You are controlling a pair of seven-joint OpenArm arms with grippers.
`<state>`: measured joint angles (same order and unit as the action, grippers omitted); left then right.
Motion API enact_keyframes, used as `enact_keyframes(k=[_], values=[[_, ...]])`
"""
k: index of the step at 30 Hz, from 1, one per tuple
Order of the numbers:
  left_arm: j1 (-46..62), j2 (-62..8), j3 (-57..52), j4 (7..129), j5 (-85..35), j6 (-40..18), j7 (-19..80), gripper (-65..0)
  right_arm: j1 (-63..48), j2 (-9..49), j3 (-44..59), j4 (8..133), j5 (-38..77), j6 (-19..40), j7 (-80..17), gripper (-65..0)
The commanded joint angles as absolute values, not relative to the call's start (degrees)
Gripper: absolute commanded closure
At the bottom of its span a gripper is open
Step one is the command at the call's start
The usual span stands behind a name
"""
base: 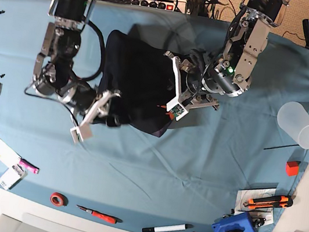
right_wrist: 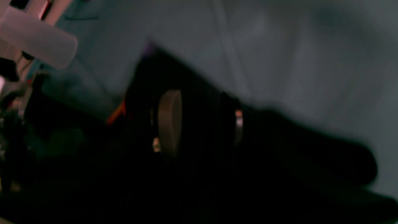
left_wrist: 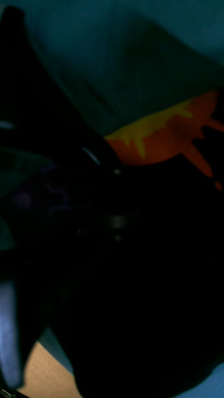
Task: Layout the t-shirt on the table in an organized manner, then fold the t-shirt properly
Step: 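Tuck the bundle's side with the right gripper toward the left gripper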
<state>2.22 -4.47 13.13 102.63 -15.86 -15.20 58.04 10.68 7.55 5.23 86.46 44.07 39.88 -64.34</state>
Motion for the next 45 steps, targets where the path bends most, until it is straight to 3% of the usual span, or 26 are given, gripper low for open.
enact_keyframes(k=[1,11,16,18,27,29,33,37,45], values=[[1.76,-4.62,12.95,103.48,-14.81,-14.83,58.26,-14.0,12.32,6.79,5.28,86.48,43.27,40.00,-62.43,-20.8],[1.74,-4.62,12.95,103.50,-14.83,-14.81,58.26,-14.0,13.67,3.81,5.37,74.43,41.04,40.00,-63.75,-20.8],[1.74,-4.62,12.95,103.50,-14.83,-14.83,58.19,-14.0,13.67,4.32,8.62,82.43,52.86,40.00,-74.87,-21.1],[1.74,-4.62,12.95,103.50,-14.83,-14.83,58.22,-14.0,13.67,4.45,10.87,87.59,55.66,40.00,-80.00,-24.3],[1.76,-4.62,12.95,103.50,-14.83,-14.83,58.22,-14.0,9.04,12.01,18.02,98.91,56.27,40.00,-80.00,-26.5],[1.76,-4.62,12.95,103.50,-14.83,-14.83,58.17,-14.0,7.40,13.30,20.14,98.91,54.94,37.12,-80.00,-26.5],[1.76,-4.62,12.95,103.50,-14.85,-14.83,57.98,-14.0,3.38,13.32,24.88,98.91,52.99,36.01,-80.00,-26.9],[1.76,-4.62,12.95,103.50,-14.85,-14.83,57.98,-14.0,-0.82,13.13,25.30,98.89,52.88,36.16,-80.00,-34.2],[1.76,-4.60,12.95,103.50,-16.75,-14.85,57.80,-14.0,-3.51,8.36,24.32,96.73,56.69,34.24,-80.00,-34.2]])
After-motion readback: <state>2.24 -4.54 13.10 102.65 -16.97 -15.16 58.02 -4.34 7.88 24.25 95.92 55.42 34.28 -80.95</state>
